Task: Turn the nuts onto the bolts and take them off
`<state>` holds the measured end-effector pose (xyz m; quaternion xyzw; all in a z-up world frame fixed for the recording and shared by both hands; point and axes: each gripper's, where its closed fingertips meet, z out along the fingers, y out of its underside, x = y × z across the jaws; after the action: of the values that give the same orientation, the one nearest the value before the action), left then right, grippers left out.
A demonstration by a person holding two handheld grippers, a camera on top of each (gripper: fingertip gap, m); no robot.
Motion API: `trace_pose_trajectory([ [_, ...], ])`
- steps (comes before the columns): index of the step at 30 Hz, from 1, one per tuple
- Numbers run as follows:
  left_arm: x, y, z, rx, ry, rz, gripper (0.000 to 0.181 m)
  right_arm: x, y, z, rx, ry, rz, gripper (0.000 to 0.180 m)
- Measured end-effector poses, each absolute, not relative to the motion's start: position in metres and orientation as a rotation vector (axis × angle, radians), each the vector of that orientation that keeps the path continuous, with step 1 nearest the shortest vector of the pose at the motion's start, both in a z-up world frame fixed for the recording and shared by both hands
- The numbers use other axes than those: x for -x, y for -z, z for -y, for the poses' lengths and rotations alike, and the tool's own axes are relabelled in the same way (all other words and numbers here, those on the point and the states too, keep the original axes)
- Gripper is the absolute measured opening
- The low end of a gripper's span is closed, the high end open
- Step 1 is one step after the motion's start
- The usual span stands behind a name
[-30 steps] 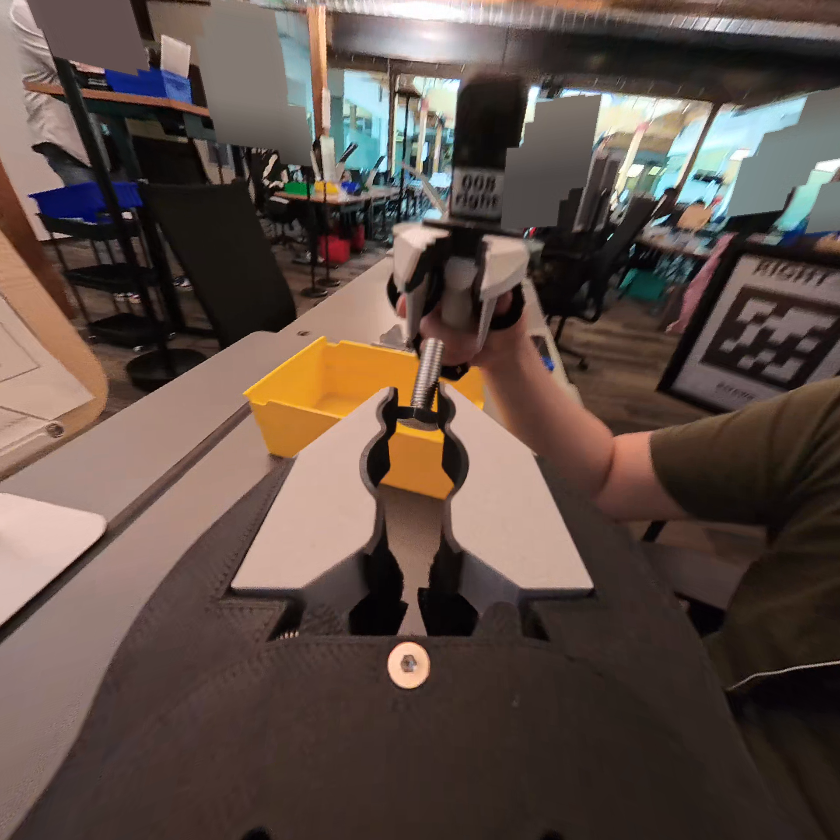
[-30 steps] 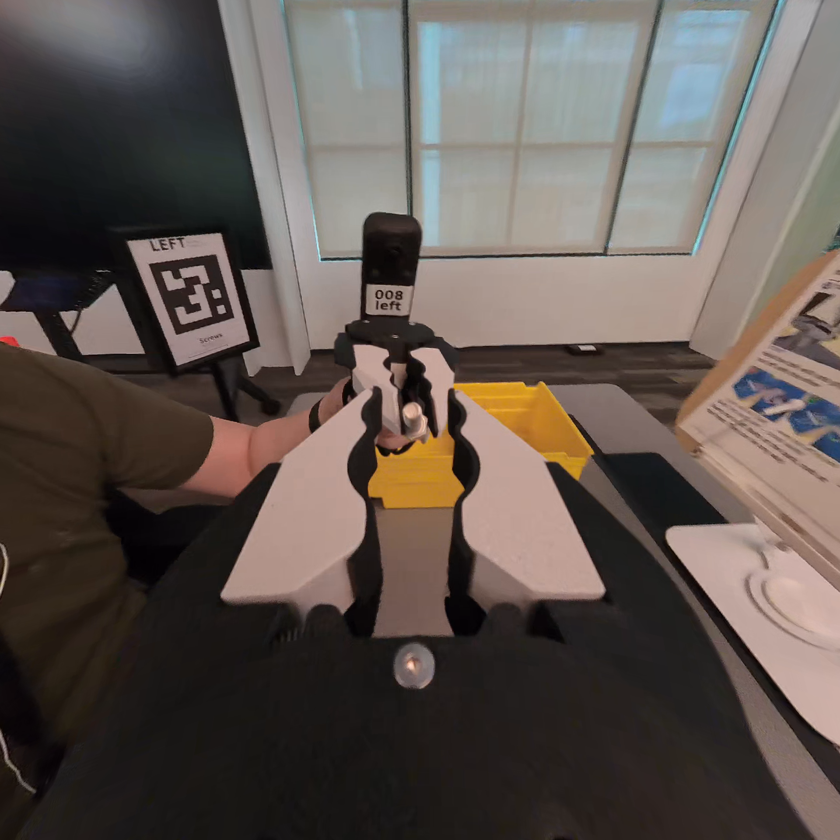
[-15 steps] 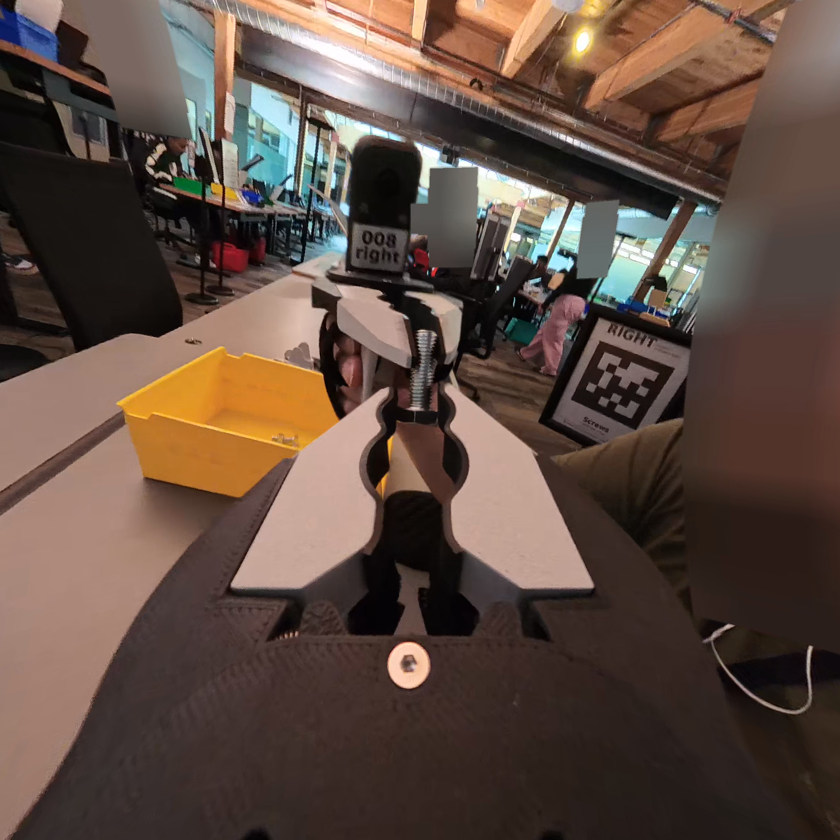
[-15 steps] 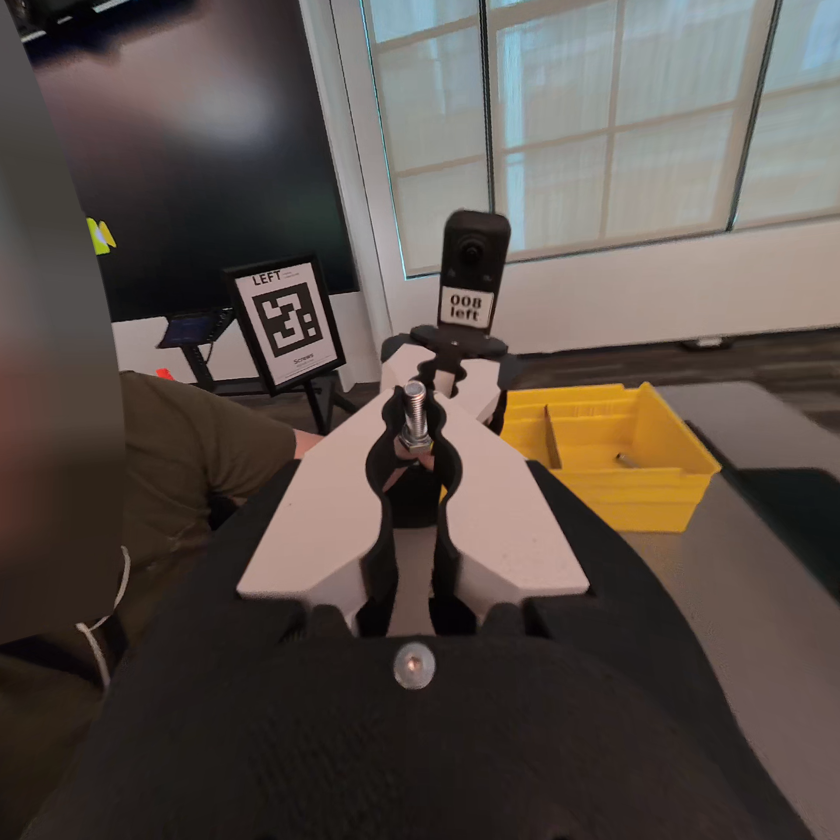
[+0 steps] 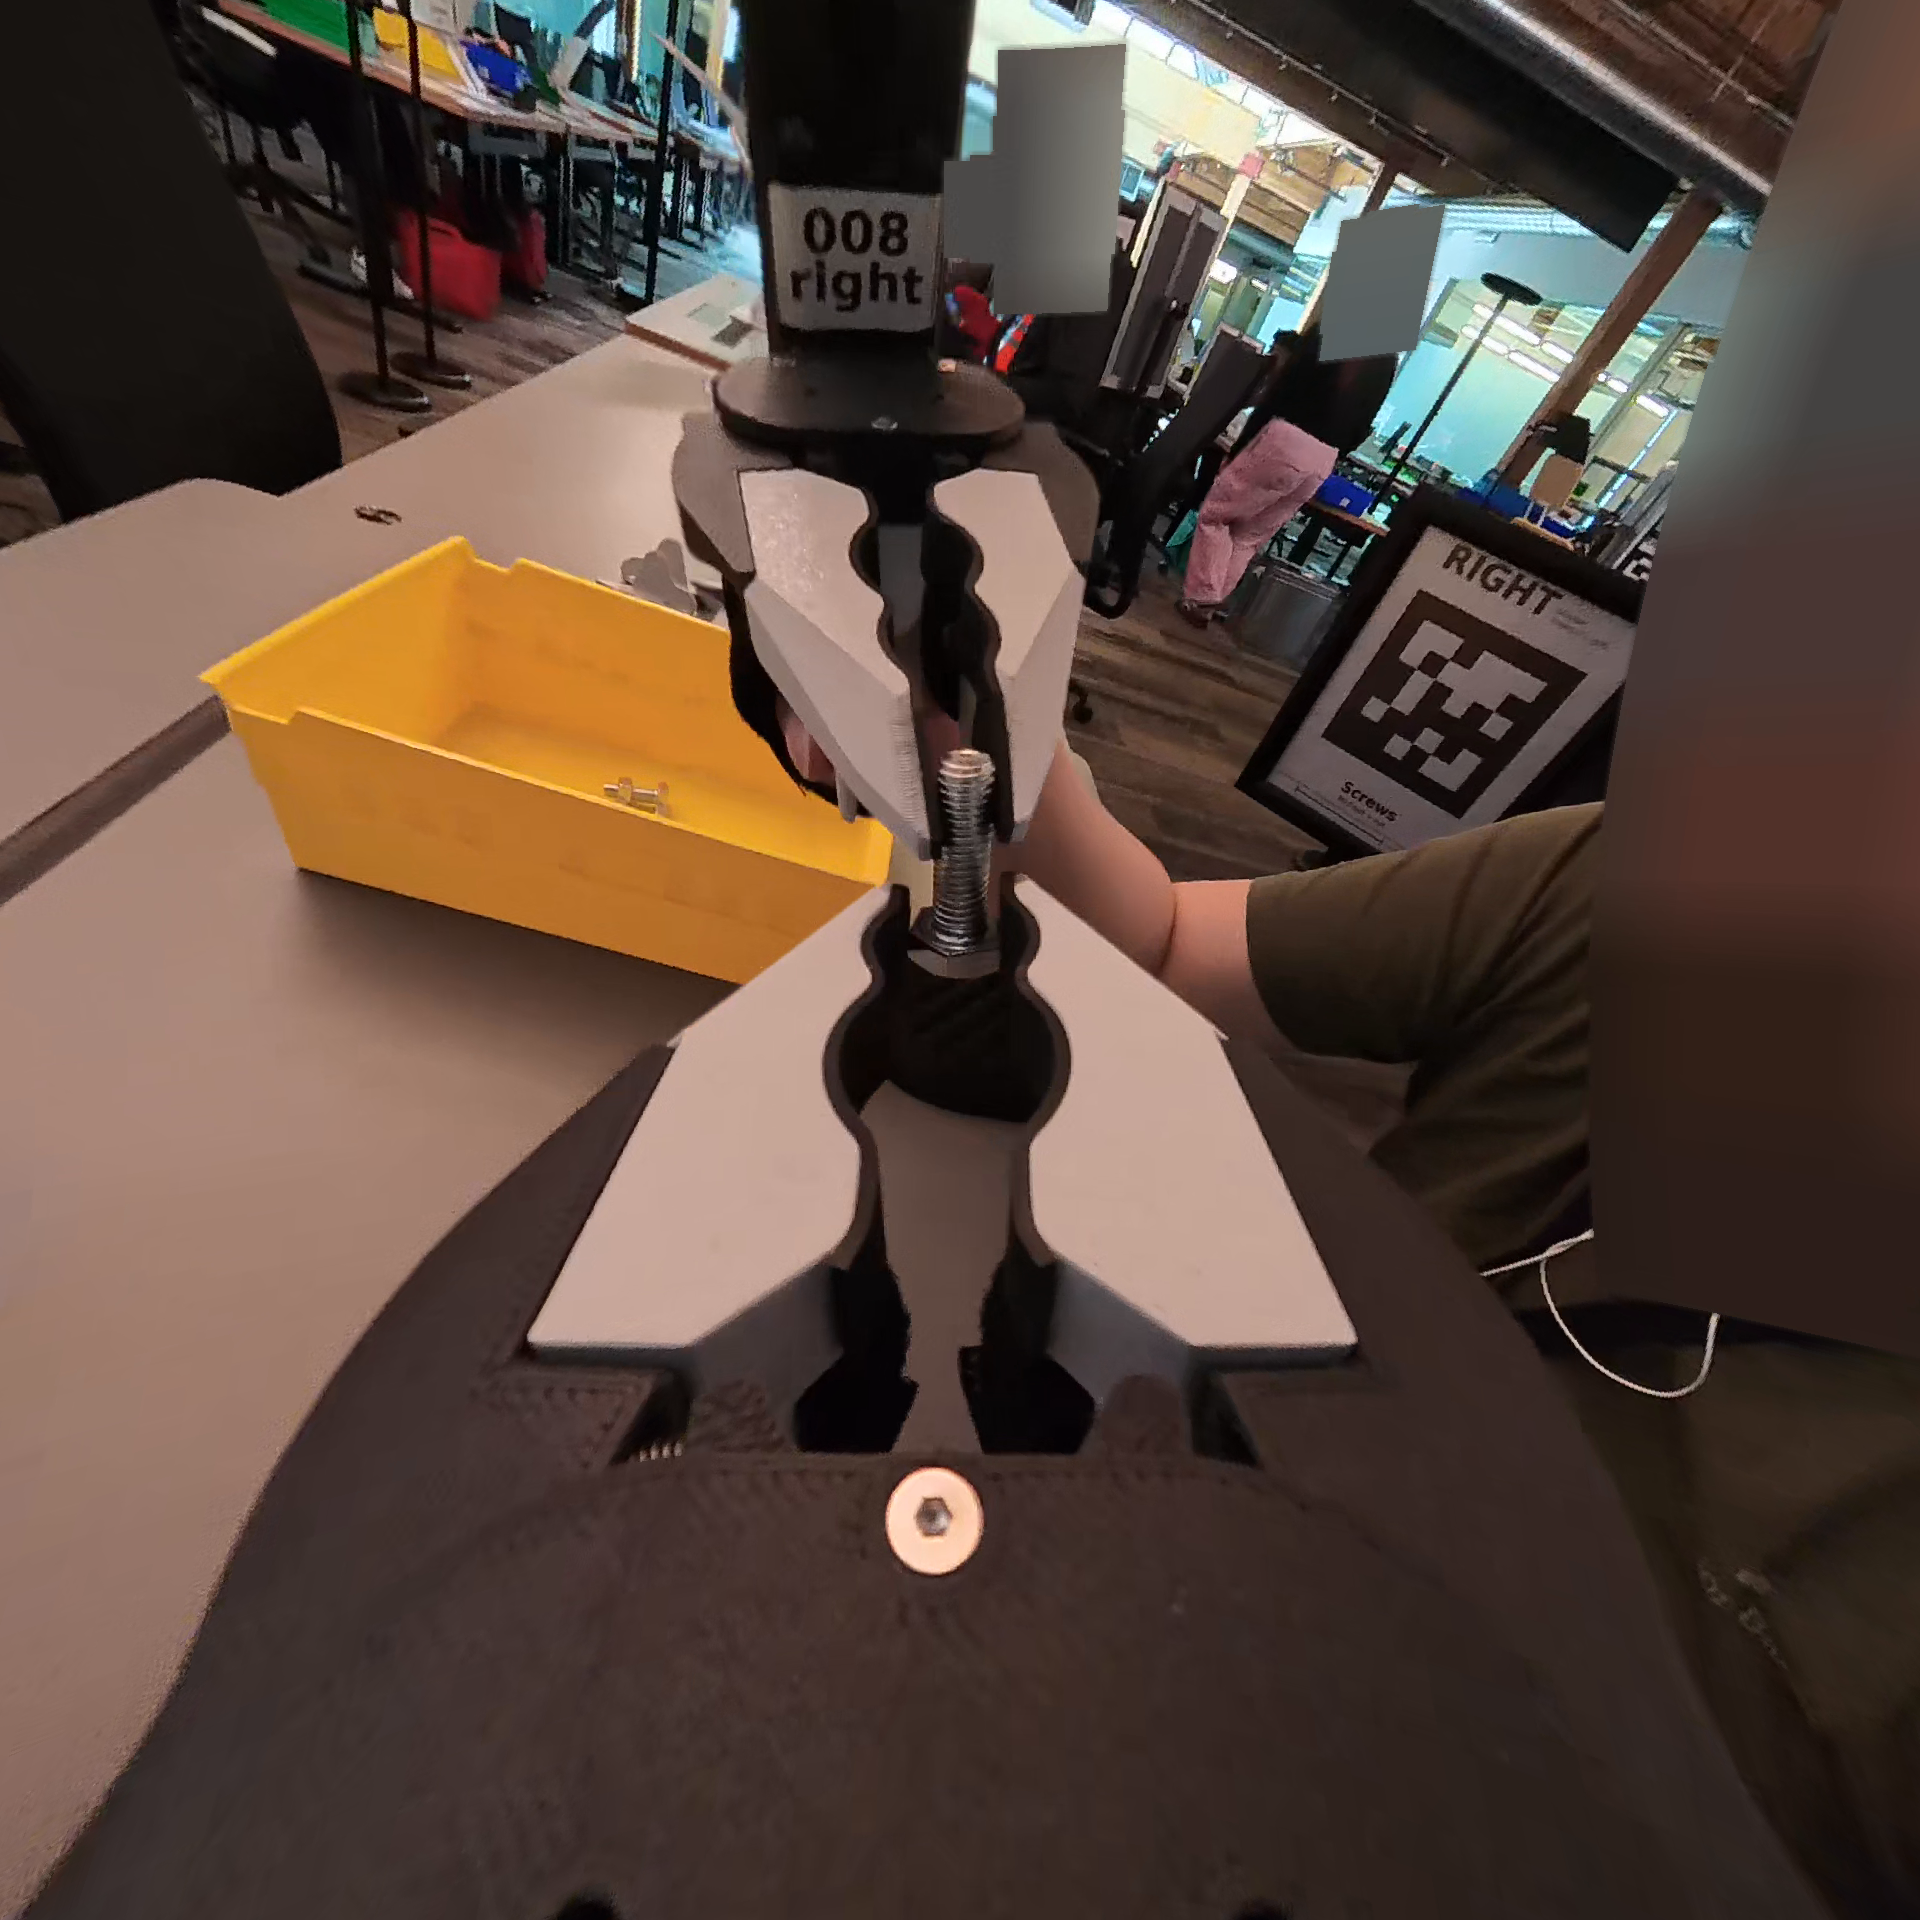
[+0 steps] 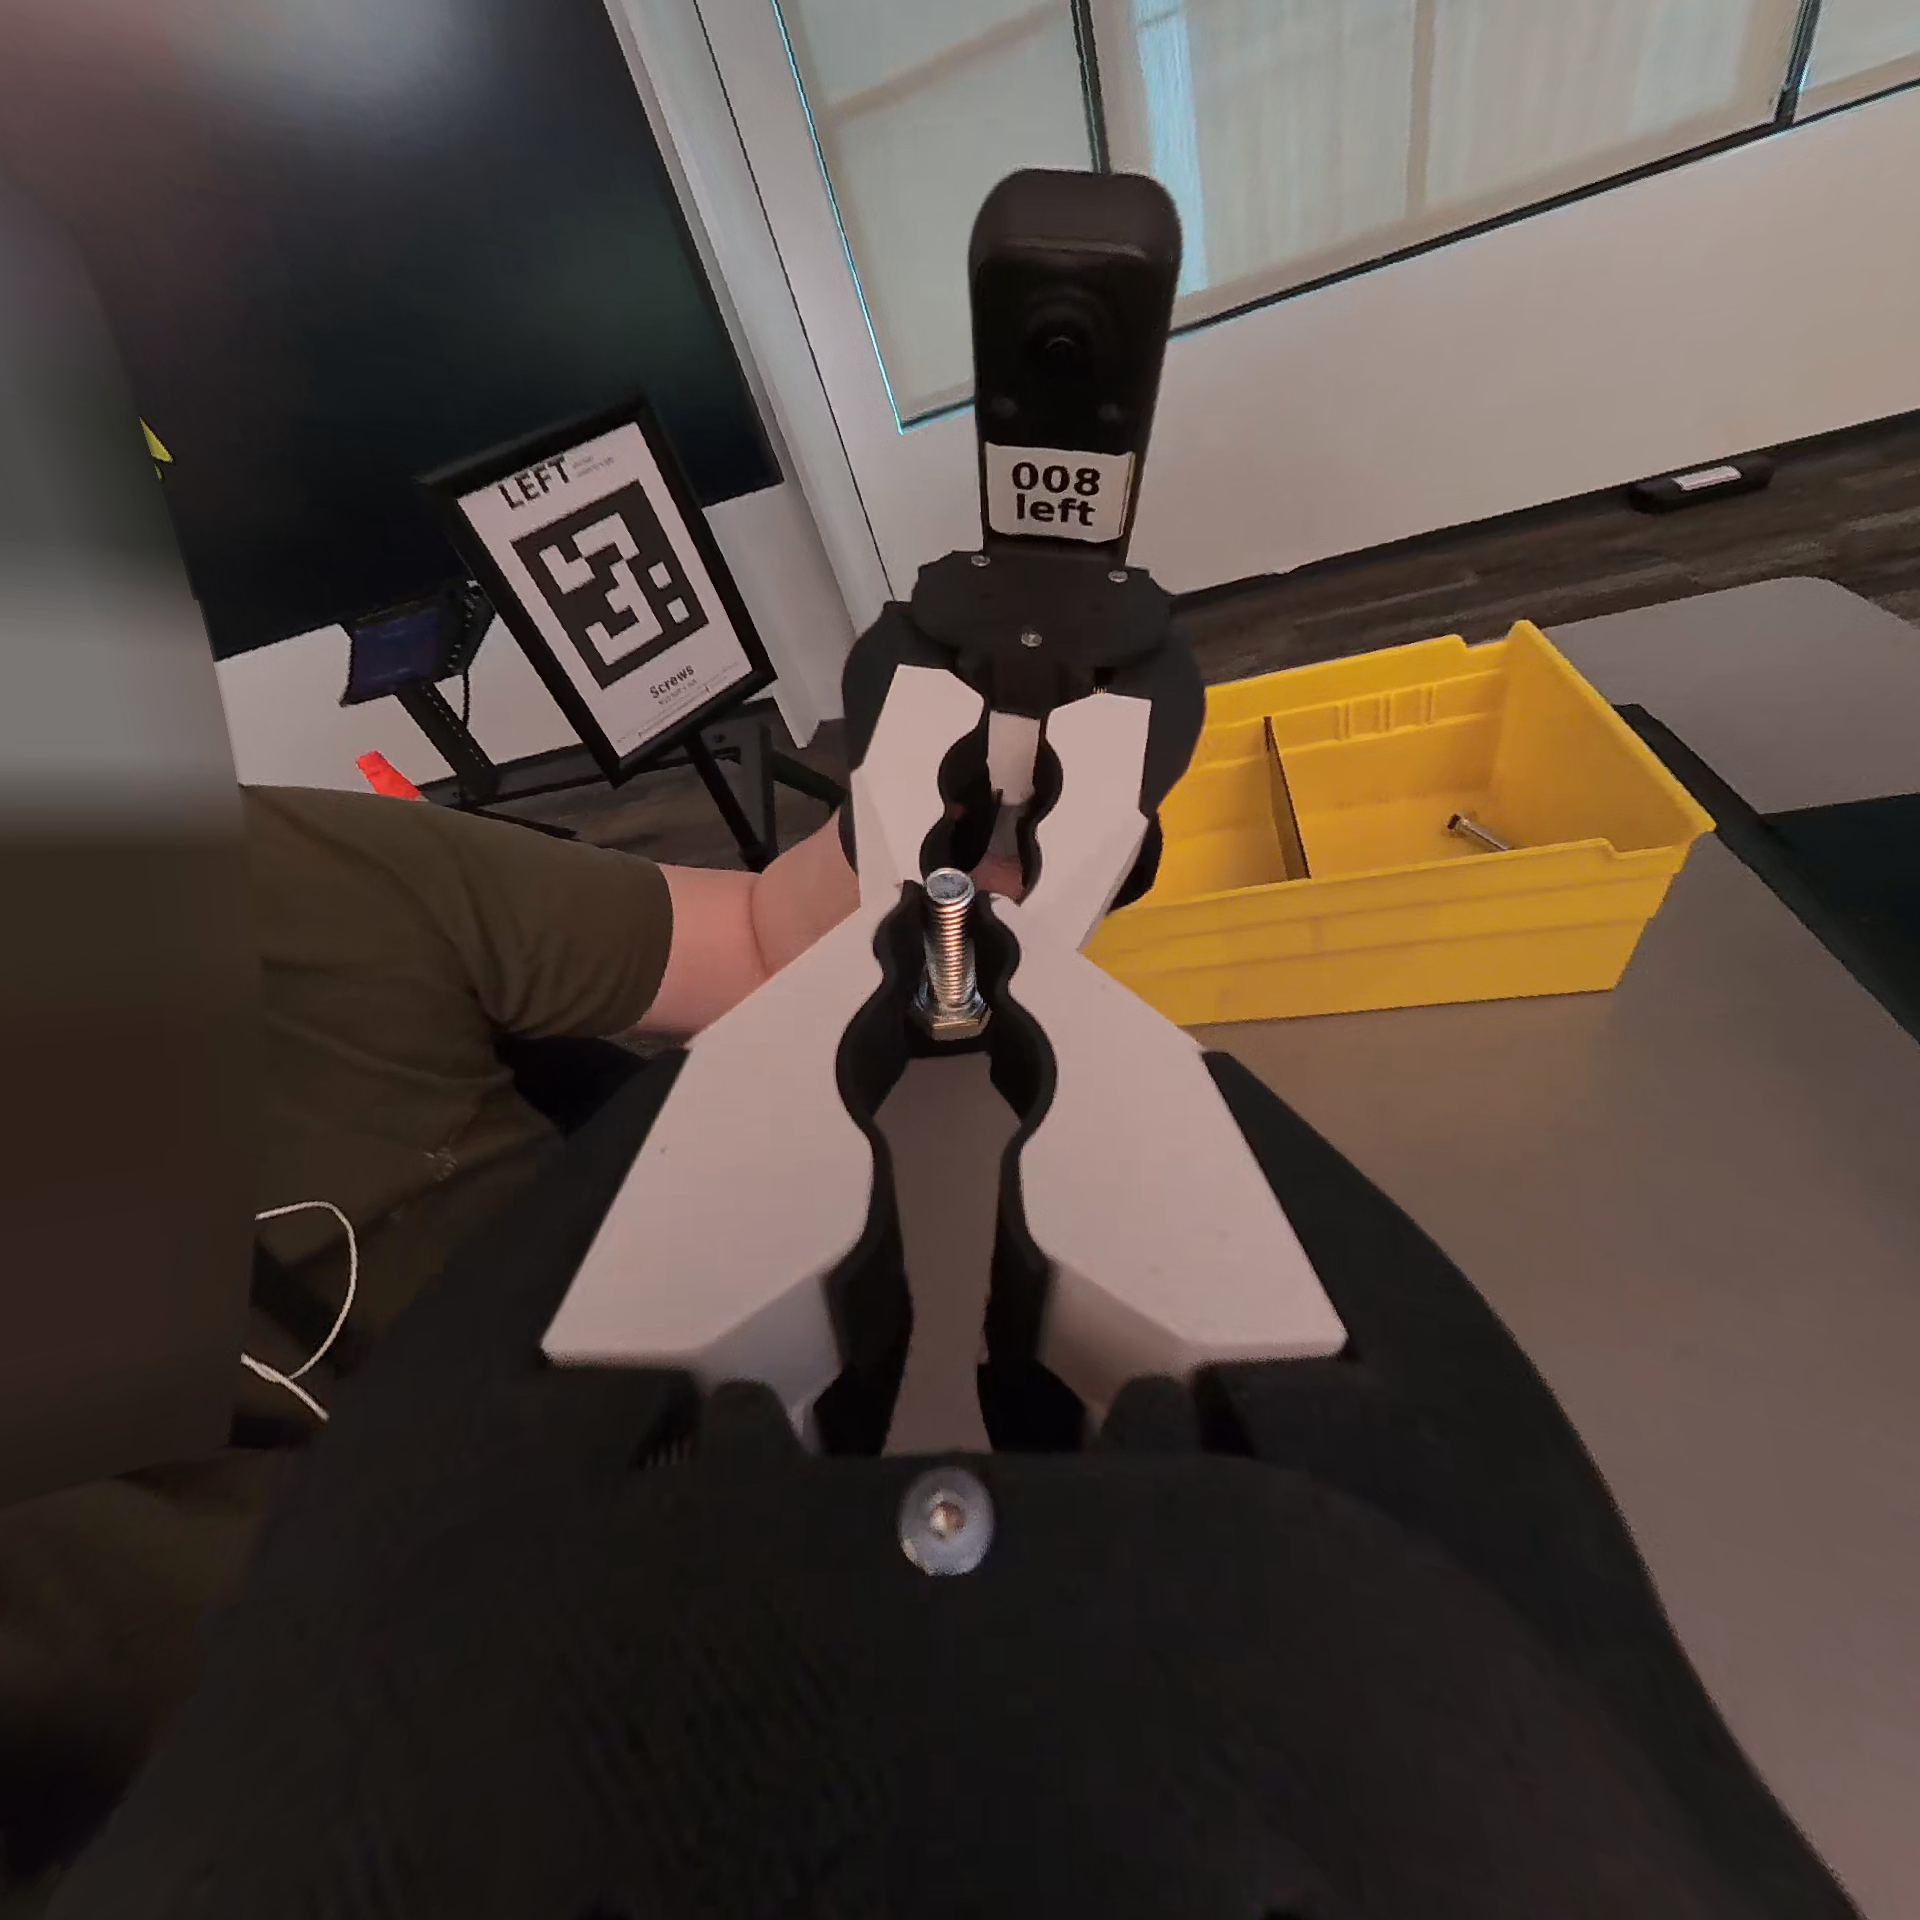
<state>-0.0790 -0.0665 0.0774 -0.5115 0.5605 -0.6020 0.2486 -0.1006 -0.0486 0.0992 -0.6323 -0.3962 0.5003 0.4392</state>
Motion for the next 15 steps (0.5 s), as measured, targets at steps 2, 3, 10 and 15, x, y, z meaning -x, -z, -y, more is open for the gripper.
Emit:
trace_pose_trajectory([
  [2,0.078,-0.073,0.068,1.412,1.638,-1.545,0.016,0.101,-0.097,0.050,1.582,-1.229,1.006,0.007],
  [3,0.079,-0.074,0.068,1.413,1.651,-1.544,0.016,0.102,-0.098,0.050,1.576,-1.237,1.004,0.007],
  [10,0.085,-0.085,0.070,1.361,1.647,-1.531,0.012,0.106,-0.113,0.052,1.463,-1.241,0.989,0.008],
  [15,0.106,-0.116,0.063,1.262,1.553,-1.463,0.012,0.092,-0.119,0.046,1.392,-1.099,0.976,0.038],
])
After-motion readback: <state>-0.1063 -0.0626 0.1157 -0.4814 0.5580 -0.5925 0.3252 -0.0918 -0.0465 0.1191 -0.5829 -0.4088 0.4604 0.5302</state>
